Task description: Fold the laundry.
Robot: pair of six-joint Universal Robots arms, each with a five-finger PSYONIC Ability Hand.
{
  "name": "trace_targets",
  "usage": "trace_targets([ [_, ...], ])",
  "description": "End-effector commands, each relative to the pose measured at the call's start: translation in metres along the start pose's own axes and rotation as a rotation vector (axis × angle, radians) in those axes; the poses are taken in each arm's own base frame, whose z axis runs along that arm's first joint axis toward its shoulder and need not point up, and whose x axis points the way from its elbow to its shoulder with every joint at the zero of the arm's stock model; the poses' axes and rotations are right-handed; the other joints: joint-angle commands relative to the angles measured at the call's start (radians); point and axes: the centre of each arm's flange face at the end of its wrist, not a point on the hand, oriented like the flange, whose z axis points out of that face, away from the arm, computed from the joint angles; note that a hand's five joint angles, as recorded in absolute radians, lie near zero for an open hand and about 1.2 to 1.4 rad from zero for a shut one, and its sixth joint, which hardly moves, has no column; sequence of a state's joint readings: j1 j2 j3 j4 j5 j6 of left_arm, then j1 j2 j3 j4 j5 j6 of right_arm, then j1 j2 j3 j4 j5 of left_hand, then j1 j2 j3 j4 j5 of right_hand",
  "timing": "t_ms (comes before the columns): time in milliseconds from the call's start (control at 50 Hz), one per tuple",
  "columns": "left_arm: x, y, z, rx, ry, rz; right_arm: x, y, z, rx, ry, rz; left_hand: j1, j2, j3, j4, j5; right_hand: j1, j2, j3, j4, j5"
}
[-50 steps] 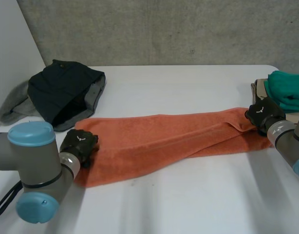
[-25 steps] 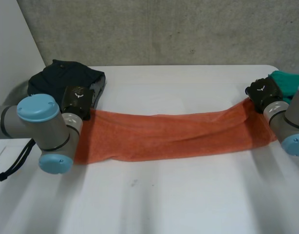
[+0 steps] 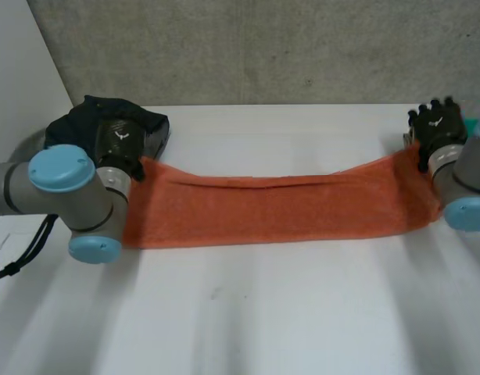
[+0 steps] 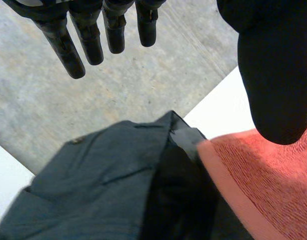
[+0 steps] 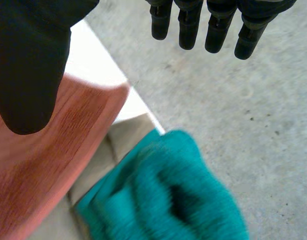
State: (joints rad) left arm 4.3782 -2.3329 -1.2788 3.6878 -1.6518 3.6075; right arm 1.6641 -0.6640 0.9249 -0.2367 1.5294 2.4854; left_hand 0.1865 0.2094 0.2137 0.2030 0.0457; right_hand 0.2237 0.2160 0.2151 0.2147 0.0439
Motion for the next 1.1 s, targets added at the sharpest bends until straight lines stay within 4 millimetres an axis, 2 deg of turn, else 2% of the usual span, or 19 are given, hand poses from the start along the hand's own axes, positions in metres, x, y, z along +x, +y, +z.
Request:
trace_targets([
  [20, -0.02, -0.033, -0.029, 0.024, -0.009, -0.007, 0.041, -0.06, -0.049, -0.011, -0.094, 0.102, -0.012, -0.035, -0.039, -0.028, -0.046, -0.049, -0.042, -0.041, -0.04, -0.044],
  [60, -0.022, -0.038, -0.042, 0.02, 0.0, -0.007, 0.04, -0.057, -0.061, -0.054, -0.159, 0.111, -0.012, -0.035, -0.039, -0.028, -0.046, -0.049, -0.042, -0.041, -0.04, -0.044],
  [160, -0.021, -0.041, -0.069, 0.003, 0.043, -0.006, 0.031, -0.01, -0.095, -0.26, -0.371, 0.191, -0.012, -0.035, -0.039, -0.028, -0.046, 0.16, 0.168, 0.168, 0.169, 0.165],
  [240, -0.015, -0.04, -0.085, -0.001, 0.102, -0.023, 0.023, 0.011, -0.111, -0.3, -0.432, 0.191, -0.012, -0.035, -0.039, -0.028, -0.046, 0.252, 0.259, 0.26, 0.261, 0.257],
  [400, -0.004, -0.037, -0.092, -0.003, 0.145, -0.065, 0.008, 0.055, -0.096, -0.229, -0.367, 0.075, -0.012, -0.035, -0.039, -0.028, -0.046, 0.287, 0.294, 0.295, 0.296, 0.292],
  [440, -0.003, -0.037, -0.092, -0.003, 0.146, -0.065, 0.007, 0.063, -0.091, -0.222, -0.338, 0.055, -0.012, -0.035, -0.039, -0.028, -0.046, 0.436, 0.444, 0.445, 0.445, 0.441],
  [460, -0.003, -0.037, -0.092, -0.003, 0.146, -0.065, 0.009, 0.068, -0.085, -0.224, -0.299, 0.034, -0.012, -0.035, -0.039, -0.028, -0.046, 0.919, 0.927, 0.928, 0.928, 0.924],
  [480, -0.003, -0.037, -0.092, -0.003, 0.146, -0.065, 0.011, 0.071, -0.083, -0.23, -0.276, 0.022, -0.012, -0.035, -0.039, -0.028, -0.046, 1.17, 1.178, 1.179, 1.179, 1.175],
  [520, -0.002, -0.036, -0.093, -0.006, 0.148, -0.065, 0.018, 0.076, -0.081, -0.279, -0.187, -0.025, -0.012, -0.035, -0.039, -0.028, -0.046, 1.173, 1.18, 1.181, 1.182, 1.178],
  [580, -0.003, -0.038, -0.095, -0.004, 0.148, -0.065, 0.027, 0.08, -0.082, -0.33, -0.099, -0.08, -0.012, -0.035, -0.039, -0.028, -0.046, 1.173, 1.18, 1.181, 1.182, 1.178],
  [700, -0.011, -0.051, -0.101, 0.028, 0.134, -0.068, 0.094, 0.052, -0.08, -0.256, 0.097, -0.325, -0.012, -0.035, -0.039, -0.028, -0.046, 1.173, 1.18, 1.181, 1.182, 1.178],
  [800, -0.017, -0.055, -0.106, 0.035, 0.122, -0.07, 0.098, 0.042, -0.077, -0.232, 0.096, -0.522, -0.012, -0.035, -0.039, -0.028, -0.046, 1.173, 1.18, 1.181, 1.182, 1.178],
  [900, -0.017, -0.053, -0.11, 0.022, 0.125, -0.069, 0.021, -0.026, -0.085, 0.074, -0.077, -0.565, -0.012, -0.035, -0.039, -0.028, -0.046, 1.173, 1.18, 1.181, 1.182, 1.178],
  [920, -0.016, -0.052, -0.11, 0.021, 0.125, -0.069, -0.008, -0.049, -0.095, 0.193, -0.147, -0.565, -0.012, -0.035, -0.039, -0.028, -0.046, 1.173, 1.18, 1.181, 1.182, 1.178],
  [960, -0.016, -0.052, -0.11, 0.02, 0.127, -0.069, -0.034, -0.07, -0.107, 0.311, -0.209, -0.566, -0.012, -0.035, -0.039, -0.028, -0.046, 1.173, 1.18, 1.181, 1.182, 1.178],
  [1000, -0.015, -0.051, -0.112, 0.017, 0.132, -0.069, -0.073, -0.093, -0.13, 0.468, -0.312, -0.561, -0.012, -0.035, -0.039, -0.028, -0.046, 1.173, 1.18, 1.181, 1.182, 1.178],
  [1060, -0.013, -0.052, -0.113, 0.017, 0.135, -0.069, -0.116, -0.107, -0.159, 0.603, -0.439, -0.551, -0.012, -0.035, -0.039, -0.028, -0.046, 1.173, 1.18, 1.181, 1.182, 1.178],
  [1080, -0.013, -0.052, -0.113, 0.018, 0.137, -0.069, -0.146, -0.112, -0.182, 0.68, -0.535, -0.546, -0.012, -0.035, -0.039, -0.028, -0.046, 1.173, 1.18, 1.181, 1.182, 1.178],
  [1100, -0.013, -0.052, -0.114, 0.016, 0.137, -0.069, -0.16, -0.114, -0.194, 0.712, -0.585, -0.544, -0.012, -0.035, -0.039, -0.028, -0.046, 1.173, 1.18, 1.181, 1.182, 1.178],
])
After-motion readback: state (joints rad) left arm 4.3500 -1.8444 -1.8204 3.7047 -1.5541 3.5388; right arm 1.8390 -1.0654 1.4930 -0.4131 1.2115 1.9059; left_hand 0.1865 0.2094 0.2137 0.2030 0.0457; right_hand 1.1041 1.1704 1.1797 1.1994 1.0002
